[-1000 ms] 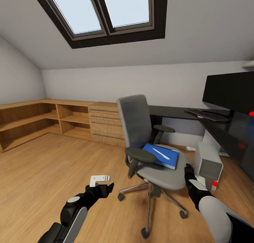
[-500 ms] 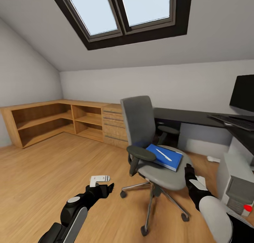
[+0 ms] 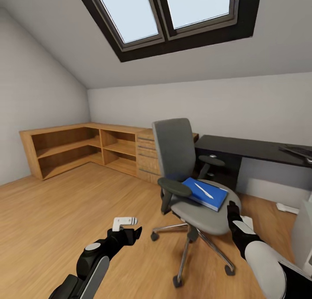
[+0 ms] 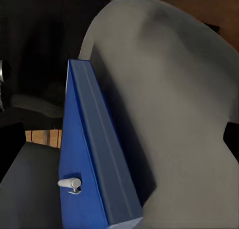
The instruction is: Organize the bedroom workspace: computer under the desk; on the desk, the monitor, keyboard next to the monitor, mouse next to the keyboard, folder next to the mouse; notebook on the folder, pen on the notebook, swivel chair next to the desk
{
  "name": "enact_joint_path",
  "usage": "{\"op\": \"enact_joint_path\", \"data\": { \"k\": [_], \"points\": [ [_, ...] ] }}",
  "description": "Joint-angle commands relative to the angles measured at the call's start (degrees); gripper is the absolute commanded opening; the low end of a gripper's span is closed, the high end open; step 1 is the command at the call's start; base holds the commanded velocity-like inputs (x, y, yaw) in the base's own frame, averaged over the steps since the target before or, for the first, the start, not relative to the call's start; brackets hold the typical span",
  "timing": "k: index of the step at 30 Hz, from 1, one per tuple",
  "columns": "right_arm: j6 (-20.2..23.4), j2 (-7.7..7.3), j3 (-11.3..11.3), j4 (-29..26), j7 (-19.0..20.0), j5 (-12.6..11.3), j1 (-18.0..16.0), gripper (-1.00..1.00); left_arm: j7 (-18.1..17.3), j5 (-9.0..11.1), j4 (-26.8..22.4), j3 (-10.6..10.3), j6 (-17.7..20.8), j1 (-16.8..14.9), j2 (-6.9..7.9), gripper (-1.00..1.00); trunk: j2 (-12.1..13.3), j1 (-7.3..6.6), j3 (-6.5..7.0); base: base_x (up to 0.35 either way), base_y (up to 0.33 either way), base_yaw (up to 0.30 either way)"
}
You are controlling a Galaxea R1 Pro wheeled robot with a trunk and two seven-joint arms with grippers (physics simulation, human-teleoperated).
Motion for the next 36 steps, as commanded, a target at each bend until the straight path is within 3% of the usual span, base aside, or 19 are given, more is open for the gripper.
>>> {"op": "enact_joint_path", "data": {
  "k": [1, 11, 15, 19, 36],
  "points": [
    [-0.18, -0.01, 0.02, 0.14, 0.42, -0.68, -0.06, 1.00, 0.54, 0.60, -0.02, -0.12, 0.16, -0.05, 0.03, 1.00, -0.02, 0.00, -0.06, 0.204, 0.000, 0.003],
    [-0.05, 0.00, 0.10, 0.05, 0.42, -0.64, -0.06, 1.00, 0.51, 0.53, 0.16, -0.25, 0.16, -0.05, -0.05, 1.00, -0.02, 0.00, -0.06, 0.269, 0.000, 0.001],
    [-0.01, -0.01, 0.11, 0.04, 0.40, -0.64, -0.10, 1.00, 0.53, 0.46, 0.30, -2.62, 0.16, -0.04, 0.01, 1.00, -0.02, 0.00, -0.06, 0.226, 0.000, 0.000],
    [-0.01, -0.01, 0.11, 0.00, 0.42, -0.64, -0.08, 1.00, 0.54, 0.43, 0.36, -3.65, 0.16, -0.05, 0.03, 1.00, -0.02, 0.00, -0.06, 0.086, 0.000, 0.000],
    [-0.01, -0.10, 0.19, -0.13, 0.42, -0.55, -0.09, 1.00, 0.56, 0.42, 0.43, -3.71, 0.16, -0.05, 0.03, 1.00, -0.02, 0.00, -0.06, 0.209, 0.000, 0.000]
  ]
}}
